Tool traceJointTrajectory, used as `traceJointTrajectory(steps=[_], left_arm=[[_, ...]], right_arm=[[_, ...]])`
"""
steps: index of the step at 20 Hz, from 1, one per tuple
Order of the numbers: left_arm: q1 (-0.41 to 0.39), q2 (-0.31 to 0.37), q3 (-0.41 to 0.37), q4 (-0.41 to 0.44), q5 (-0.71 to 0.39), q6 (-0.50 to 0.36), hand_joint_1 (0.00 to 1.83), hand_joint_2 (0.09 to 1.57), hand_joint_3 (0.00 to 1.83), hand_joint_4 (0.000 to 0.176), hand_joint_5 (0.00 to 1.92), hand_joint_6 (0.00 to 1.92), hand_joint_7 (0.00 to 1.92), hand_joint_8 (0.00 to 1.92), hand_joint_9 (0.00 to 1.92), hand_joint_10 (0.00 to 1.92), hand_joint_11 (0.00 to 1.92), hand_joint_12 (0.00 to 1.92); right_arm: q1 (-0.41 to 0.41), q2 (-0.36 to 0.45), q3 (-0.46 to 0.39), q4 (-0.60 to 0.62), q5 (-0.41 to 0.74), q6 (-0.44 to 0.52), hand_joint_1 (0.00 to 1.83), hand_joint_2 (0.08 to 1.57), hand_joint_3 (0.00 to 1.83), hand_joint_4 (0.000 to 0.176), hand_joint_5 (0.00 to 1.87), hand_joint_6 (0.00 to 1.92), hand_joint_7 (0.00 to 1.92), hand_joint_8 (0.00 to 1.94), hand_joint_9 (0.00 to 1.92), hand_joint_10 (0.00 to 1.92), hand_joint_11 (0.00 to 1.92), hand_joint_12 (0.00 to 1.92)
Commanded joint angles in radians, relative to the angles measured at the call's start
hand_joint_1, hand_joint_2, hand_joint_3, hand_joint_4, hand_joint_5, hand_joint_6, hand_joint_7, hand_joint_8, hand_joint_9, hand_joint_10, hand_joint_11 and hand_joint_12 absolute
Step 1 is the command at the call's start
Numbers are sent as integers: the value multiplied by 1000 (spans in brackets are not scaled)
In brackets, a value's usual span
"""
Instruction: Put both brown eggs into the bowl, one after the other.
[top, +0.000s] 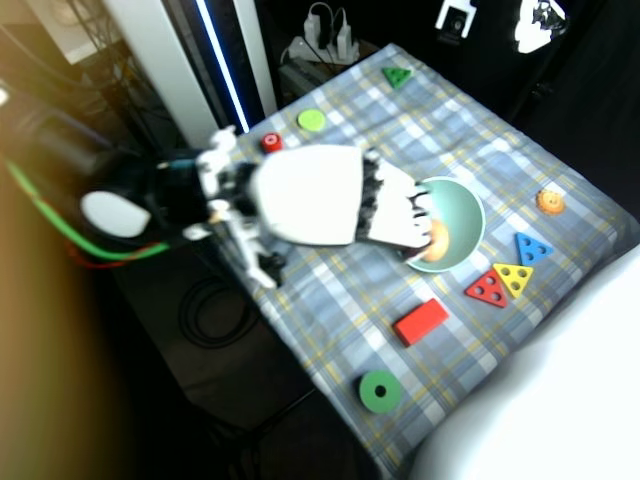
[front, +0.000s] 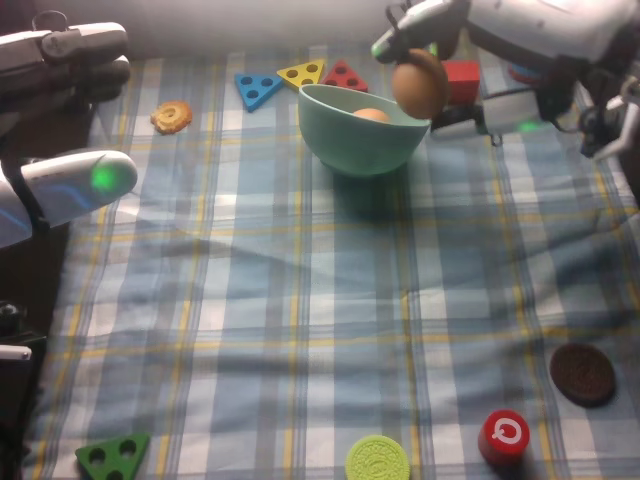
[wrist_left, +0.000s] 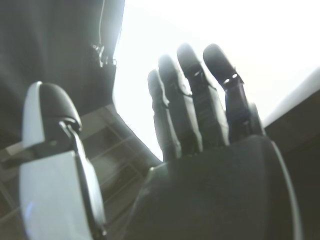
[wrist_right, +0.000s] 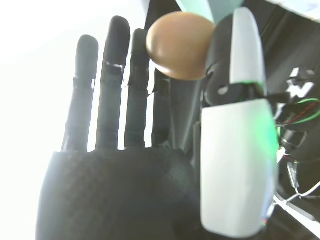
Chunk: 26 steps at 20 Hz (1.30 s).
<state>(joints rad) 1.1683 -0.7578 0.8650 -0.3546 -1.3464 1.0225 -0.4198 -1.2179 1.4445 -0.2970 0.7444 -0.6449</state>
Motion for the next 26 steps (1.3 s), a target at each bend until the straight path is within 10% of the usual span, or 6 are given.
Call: traceJointTrajectory(steps=[1, 5, 19, 20, 23, 26], left_arm=[[-11, -7, 7, 4, -111, -16, 938, 837, 3, 0, 680, 1, 721, 3, 560, 368, 50, 1346], [-16, -12, 13, 11, -104, -25, 900, 856, 8, 0, 696, 5, 730, 4, 552, 374, 19, 1322], [-20, -22, 23, 14, -98, -42, 929, 854, 0, 0, 706, 0, 728, 0, 520, 407, 69, 1454], [-21, -23, 23, 14, -98, -42, 950, 851, 0, 0, 708, 1, 738, 4, 528, 421, 24, 1424], [-21, -23, 23, 14, -98, -43, 947, 850, 0, 0, 717, 1, 754, 7, 528, 434, 30, 1379], [-21, -24, 23, 14, -98, -44, 953, 847, 0, 0, 723, 3, 752, 5, 530, 439, 73, 1405]], right_arm=[[28, 3, 11, 30, 94, -7, 1390, 1040, 0, 0, 991, 826, 1220, 457, 1169, 954, 1068, 1241], [76, -30, 24, -9, 58, -18, 1265, 1044, 0, 0, 1011, 892, 1319, 427, 1437, 675, 1307, 1336], [88, -82, 36, -64, 14, -19, 1217, 1113, 0, 33, 950, 1060, 1024, 881, 1100, 260, 671, 1420], [88, -82, 34, -66, 14, -20, 1340, 1102, 0, 0, 886, 1000, 1048, 811, 1050, 958, 686, 1342], [88, -82, 30, -69, 14, -20, 1345, 1113, 0, 0, 781, 27, 956, 1043, 867, 228, 375, 1175], [88, -82, 19, -76, 14, -20, 1071, 1045, 0, 56, 710, 1, 859, 87, 754, 54, 145, 1230]])
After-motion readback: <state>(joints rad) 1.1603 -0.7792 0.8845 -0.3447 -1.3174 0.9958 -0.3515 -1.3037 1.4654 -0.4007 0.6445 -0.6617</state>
